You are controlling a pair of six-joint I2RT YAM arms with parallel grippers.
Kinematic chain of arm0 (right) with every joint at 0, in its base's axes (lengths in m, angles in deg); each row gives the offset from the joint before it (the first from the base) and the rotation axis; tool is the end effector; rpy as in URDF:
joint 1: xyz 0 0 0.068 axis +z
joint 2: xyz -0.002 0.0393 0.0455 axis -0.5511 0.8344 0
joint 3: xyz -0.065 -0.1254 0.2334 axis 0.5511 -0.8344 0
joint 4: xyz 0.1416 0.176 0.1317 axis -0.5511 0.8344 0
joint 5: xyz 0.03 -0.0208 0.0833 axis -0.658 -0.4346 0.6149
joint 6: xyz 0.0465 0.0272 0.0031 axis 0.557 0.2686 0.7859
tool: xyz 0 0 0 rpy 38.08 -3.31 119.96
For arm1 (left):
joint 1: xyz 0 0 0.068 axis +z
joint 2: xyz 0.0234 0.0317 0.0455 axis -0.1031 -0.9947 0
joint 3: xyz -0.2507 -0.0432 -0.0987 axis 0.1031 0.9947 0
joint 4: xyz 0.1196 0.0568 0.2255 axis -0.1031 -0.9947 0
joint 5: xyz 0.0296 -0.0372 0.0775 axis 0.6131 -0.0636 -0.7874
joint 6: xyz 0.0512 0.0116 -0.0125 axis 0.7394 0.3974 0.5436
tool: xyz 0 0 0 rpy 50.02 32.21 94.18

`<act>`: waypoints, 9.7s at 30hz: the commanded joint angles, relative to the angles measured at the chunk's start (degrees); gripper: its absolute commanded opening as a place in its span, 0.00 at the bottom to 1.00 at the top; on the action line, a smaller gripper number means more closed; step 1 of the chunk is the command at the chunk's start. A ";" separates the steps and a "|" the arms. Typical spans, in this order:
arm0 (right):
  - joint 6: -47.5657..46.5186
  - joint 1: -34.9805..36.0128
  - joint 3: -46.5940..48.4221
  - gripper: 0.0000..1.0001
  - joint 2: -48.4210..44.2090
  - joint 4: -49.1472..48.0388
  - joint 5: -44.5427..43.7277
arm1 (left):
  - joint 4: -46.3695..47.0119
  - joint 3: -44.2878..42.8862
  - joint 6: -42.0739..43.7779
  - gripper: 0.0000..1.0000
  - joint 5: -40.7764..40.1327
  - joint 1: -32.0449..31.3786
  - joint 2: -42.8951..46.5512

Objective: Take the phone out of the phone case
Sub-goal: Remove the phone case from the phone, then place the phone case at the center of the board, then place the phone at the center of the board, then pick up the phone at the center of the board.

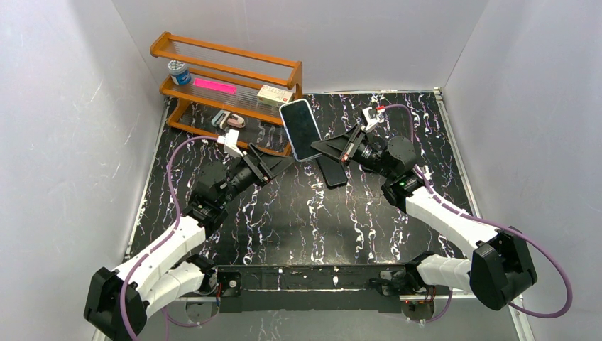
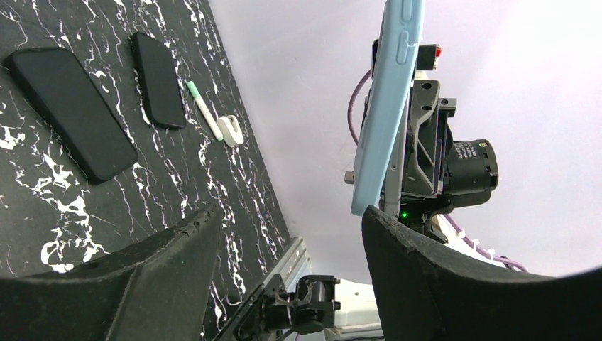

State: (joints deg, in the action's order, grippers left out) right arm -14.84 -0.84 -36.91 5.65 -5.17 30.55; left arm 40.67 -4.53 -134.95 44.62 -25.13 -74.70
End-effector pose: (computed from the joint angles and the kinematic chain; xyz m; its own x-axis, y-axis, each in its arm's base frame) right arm 0.2194 0.1588 0.3363 -0.7519 0.5487 -0.3654 -0.4305 0.0111 0.9025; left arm 0.1812 -0.1209 0.3099 -0.6056 -0.6423 -0.4697 0.4355 0.2265 -0.8712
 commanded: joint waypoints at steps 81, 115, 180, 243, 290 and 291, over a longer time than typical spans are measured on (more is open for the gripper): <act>-9.63 -1.17 1.52 0.01 -5.40 18.54 11.59 | 1.36 -11.60 14.84 0.00 -14.73 5.47 -11.88; -2.49 9.81 -30.32 0.01 -1.59 0.30 -21.43 | -20.90 12.01 4.24 0.03 2.37 -0.53 -7.85; -12.45 21.98 -1.00 0.99 15.61 62.88 -33.45 | -55.60 -8.90 26.82 0.98 -29.16 -2.62 -3.88; -62.50 1.13 42.21 0.89 53.15 79.57 -37.85 | -58.96 -18.78 38.61 0.98 -25.35 7.55 -4.73; -128.37 13.45 26.51 0.01 7.16 67.48 -5.69 | -66.59 -40.73 40.96 0.98 17.18 7.48 -23.51; -129.77 13.86 27.35 0.01 7.50 68.34 -5.71 | -66.58 -41.02 41.10 0.98 18.38 7.49 -23.60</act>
State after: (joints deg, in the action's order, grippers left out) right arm -134.44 11.85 -12.17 14.66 66.52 22.69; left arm -23.78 -42.54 -95.65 54.76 -17.83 -98.33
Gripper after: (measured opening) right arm 0.797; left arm 0.981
